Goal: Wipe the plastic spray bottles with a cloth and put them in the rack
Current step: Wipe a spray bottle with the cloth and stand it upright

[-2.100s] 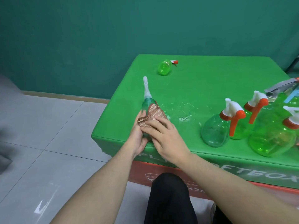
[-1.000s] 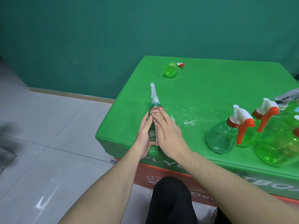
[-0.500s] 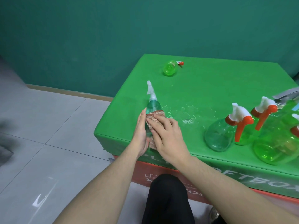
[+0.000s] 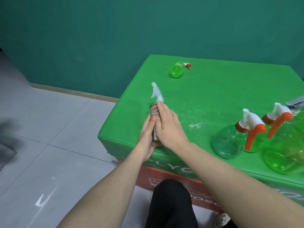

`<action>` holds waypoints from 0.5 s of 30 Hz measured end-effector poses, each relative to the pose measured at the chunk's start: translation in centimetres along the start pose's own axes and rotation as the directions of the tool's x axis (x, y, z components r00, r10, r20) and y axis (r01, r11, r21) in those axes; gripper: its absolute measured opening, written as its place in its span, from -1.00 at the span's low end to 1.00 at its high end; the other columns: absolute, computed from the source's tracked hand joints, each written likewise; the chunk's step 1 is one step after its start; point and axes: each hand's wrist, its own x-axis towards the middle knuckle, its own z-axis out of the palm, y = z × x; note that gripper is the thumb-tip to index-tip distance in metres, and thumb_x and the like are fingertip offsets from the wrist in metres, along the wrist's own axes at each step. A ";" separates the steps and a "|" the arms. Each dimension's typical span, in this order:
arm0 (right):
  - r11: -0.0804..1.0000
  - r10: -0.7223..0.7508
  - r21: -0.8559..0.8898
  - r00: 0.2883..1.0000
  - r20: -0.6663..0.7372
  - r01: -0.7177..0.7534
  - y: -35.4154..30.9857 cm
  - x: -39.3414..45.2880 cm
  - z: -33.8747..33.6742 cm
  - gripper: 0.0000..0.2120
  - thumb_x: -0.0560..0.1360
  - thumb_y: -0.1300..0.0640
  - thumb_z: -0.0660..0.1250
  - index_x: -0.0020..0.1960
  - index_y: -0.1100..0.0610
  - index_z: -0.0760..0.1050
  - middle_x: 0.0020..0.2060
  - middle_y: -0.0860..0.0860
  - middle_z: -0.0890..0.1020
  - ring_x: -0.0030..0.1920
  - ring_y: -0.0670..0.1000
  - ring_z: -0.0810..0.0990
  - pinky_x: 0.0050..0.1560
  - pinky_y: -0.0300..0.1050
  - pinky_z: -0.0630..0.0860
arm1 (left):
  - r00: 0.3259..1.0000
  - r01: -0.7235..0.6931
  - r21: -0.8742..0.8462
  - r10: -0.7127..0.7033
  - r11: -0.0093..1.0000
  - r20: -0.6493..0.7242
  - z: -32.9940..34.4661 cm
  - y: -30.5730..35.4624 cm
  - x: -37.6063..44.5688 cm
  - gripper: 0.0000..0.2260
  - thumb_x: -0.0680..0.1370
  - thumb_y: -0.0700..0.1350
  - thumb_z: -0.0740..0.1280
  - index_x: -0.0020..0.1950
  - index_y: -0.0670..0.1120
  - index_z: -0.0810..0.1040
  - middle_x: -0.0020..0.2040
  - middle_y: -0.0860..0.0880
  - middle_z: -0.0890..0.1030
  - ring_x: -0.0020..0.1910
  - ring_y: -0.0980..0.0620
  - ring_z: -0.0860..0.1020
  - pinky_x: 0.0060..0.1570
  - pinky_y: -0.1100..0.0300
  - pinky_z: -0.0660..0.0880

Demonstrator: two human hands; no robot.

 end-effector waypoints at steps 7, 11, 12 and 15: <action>0.941 0.244 0.220 0.965 0.092 -0.258 0.8 2.5 -0.1 -0.51 0.73 -0.06 -0.05 0.64 -0.03 0.07 0.55 0.11 0.25 0.49 0.15 0.34 0.52 0.07 0.20 | 1.000 0.013 0.000 -0.013 1.000 -0.011 0.2 0.1 -0.3 -0.32 0.46 0.17 0.33 0.58 0.19 0.25 0.27 -0.02 0.65 0.12 -0.08 0.69 -0.08 -0.14 0.66; 0.966 0.181 0.177 0.982 0.062 -0.189 0.9 1.2 0.1 -0.50 0.73 -0.05 -0.07 0.65 0.00 0.05 0.58 0.09 0.22 0.56 0.08 0.22 0.58 0.05 0.11 | 0.999 0.034 0.007 -0.034 0.999 -0.035 0.3 0.1 -0.3 -0.38 0.50 0.19 0.30 0.56 0.22 0.28 0.35 0.00 0.60 0.15 -0.05 0.68 -0.09 -0.13 0.65; 0.978 0.144 0.142 0.988 0.053 -0.150 0.9 0.7 0.3 -0.50 0.73 -0.04 -0.07 0.65 -0.01 0.05 0.61 0.06 0.16 0.59 0.07 0.14 0.60 0.05 0.06 | 0.999 0.030 0.012 -0.029 0.999 -0.041 0.3 0.0 -0.2 -0.41 0.53 0.19 0.29 0.57 0.22 0.29 0.37 0.02 0.59 0.17 -0.03 0.67 -0.07 -0.13 0.65; 0.992 0.096 0.082 0.994 0.060 -0.101 1.1 -0.6 0.4 -0.51 0.73 -0.05 -0.07 0.65 -0.07 0.06 0.66 0.07 -0.05 0.63 0.07 0.02 0.58 -0.01 -0.03 | 0.998 0.015 0.059 -0.012 0.998 -0.056 0.2 -0.3 0.2 -0.53 0.65 0.13 0.23 0.57 0.21 0.30 0.34 0.12 0.61 0.20 0.03 0.66 -0.08 -0.06 0.63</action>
